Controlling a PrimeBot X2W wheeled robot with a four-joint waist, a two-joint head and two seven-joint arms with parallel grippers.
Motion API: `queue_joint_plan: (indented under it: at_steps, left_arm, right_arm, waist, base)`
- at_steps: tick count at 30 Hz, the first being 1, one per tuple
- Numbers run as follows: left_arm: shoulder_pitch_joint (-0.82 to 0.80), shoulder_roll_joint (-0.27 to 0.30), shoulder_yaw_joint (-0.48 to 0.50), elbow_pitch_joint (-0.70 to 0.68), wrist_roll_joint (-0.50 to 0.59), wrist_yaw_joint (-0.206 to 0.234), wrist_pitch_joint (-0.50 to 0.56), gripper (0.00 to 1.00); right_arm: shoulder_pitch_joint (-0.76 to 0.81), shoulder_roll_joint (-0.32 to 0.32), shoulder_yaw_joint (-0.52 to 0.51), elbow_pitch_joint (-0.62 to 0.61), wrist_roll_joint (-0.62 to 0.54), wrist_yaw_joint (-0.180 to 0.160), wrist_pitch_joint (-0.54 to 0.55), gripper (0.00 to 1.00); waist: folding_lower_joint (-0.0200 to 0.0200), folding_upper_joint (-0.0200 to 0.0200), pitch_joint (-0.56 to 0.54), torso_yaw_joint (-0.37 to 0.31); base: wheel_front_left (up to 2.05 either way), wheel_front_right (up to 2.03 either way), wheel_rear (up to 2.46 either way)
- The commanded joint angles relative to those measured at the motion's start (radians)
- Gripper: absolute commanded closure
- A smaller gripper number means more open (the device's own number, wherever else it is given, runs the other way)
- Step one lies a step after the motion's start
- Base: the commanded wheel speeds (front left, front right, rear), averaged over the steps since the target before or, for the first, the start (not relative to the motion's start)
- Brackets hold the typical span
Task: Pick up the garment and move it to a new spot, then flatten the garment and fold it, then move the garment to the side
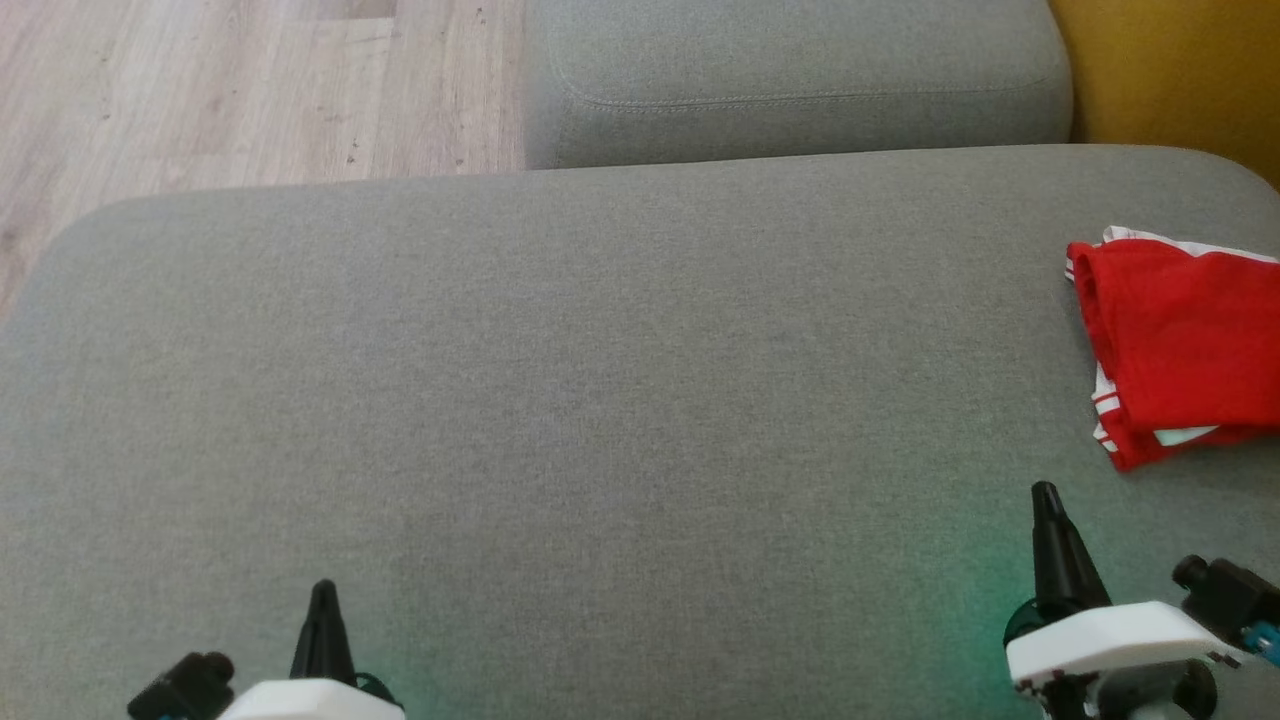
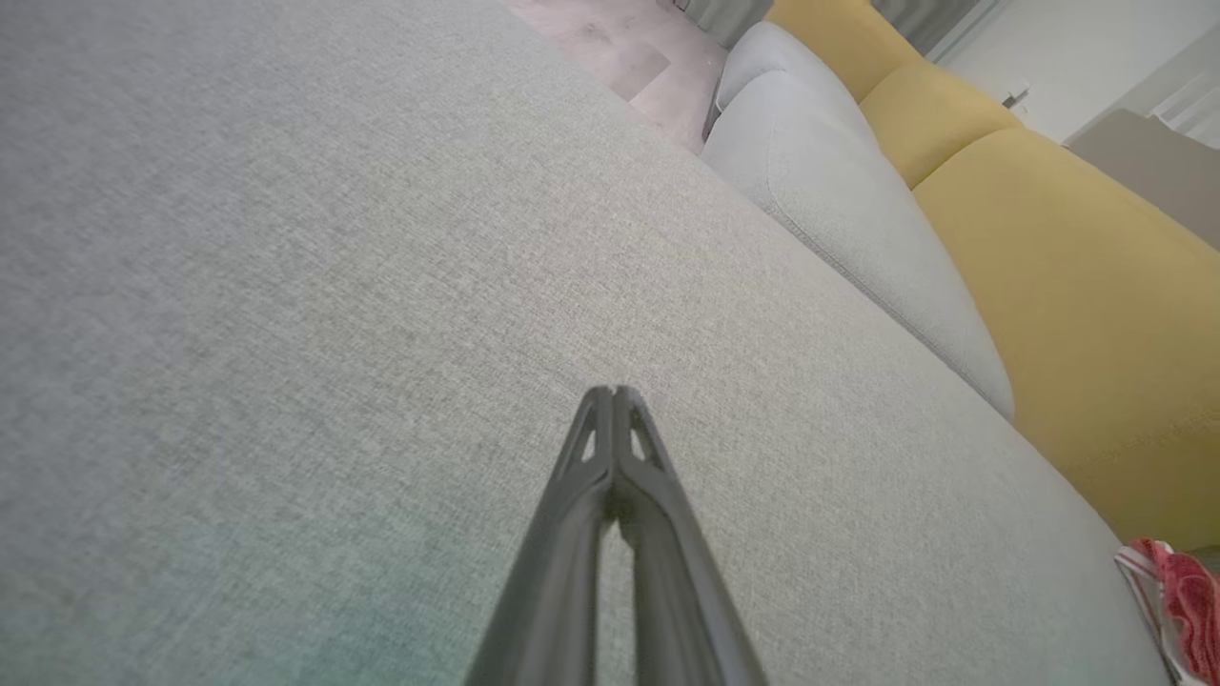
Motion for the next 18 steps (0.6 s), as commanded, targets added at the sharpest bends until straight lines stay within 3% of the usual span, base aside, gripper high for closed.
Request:
queue_joint_plan:
  at_steps: [1, 18]
  left_arm:
    - [-0.049, 0.0, 0.038, -0.023, -0.024, -0.008, 0.006, 1.0]
    - [-0.077, -0.023, 0.105, -0.021, -0.16, -0.056, 0.051, 1.0]
  right_arm:
    - [-0.052, -0.021, -0.001, -0.03, 0.037, 0.0, 0.004, 1.0]
    - [-0.076, -0.024, -0.016, -0.028, 0.235, 0.0, 0.037, 1.0]
  waist:
    - [-0.0001, 0.0, 0.0, 0.0]
    - [-0.0001, 0.0, 0.0, -0.004]
  base:
    - [0.0, 0.0, 0.0]
    - [0.0, 0.0, 0.0]
